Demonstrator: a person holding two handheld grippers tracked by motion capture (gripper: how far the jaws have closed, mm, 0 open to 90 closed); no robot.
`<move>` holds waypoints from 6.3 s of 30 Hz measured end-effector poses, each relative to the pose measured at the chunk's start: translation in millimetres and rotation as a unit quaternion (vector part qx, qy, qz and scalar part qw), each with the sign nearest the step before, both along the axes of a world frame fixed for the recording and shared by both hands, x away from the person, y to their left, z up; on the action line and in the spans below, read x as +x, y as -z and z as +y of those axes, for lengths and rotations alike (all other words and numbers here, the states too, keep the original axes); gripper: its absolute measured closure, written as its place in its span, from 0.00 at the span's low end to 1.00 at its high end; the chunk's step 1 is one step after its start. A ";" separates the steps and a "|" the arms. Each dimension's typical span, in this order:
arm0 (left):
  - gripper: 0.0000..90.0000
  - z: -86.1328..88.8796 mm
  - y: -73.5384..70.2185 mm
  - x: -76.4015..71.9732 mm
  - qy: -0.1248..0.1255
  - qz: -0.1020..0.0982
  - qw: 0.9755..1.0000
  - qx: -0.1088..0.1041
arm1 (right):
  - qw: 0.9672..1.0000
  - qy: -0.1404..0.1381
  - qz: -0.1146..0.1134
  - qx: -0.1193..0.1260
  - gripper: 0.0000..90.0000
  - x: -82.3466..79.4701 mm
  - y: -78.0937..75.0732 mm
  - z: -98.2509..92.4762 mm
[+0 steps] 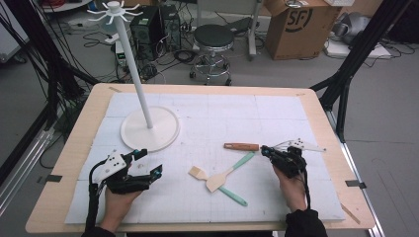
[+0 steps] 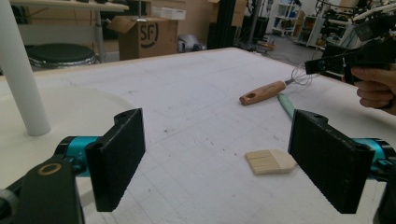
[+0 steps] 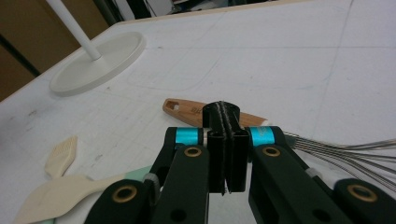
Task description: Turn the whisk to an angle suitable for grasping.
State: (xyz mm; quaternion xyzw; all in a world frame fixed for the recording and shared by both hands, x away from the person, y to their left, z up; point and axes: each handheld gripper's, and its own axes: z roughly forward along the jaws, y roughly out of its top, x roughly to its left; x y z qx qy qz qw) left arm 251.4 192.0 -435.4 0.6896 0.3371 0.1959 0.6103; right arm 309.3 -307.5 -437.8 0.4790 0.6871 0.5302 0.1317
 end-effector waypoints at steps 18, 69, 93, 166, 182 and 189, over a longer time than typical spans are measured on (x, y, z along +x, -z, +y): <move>0.22 2.5 -2.5 -2.5 -0.001 -0.008 1.000 -0.004 | 0.999 0.015 0.036 -0.012 1.00 23.0 3.1 -2.6; 0.23 -13.8 2.9 5.7 0.023 0.004 1.000 0.007 | 0.997 0.031 0.067 -0.014 1.00 34.6 9.4 -1.7; 0.24 -7.4 3.0 2.1 0.015 0.002 1.000 0.001 | 0.996 0.035 0.086 -0.005 1.00 45.4 19.1 -3.6; 0.24 -15.8 2.7 7.0 0.026 0.004 1.000 0.002 | 0.988 -0.058 0.142 -0.009 1.00 77.0 17.7 81.6; 0.24 -12.3 3.3 7.8 0.021 0.009 1.000 -0.003 | 0.991 -0.067 0.119 -0.006 0.98 73.9 5.9 85.7; 0.24 -14.3 2.7 7.7 0.023 0.008 1.000 -0.001 | 0.994 -0.062 0.085 0.008 0.58 69.0 -7.9 74.0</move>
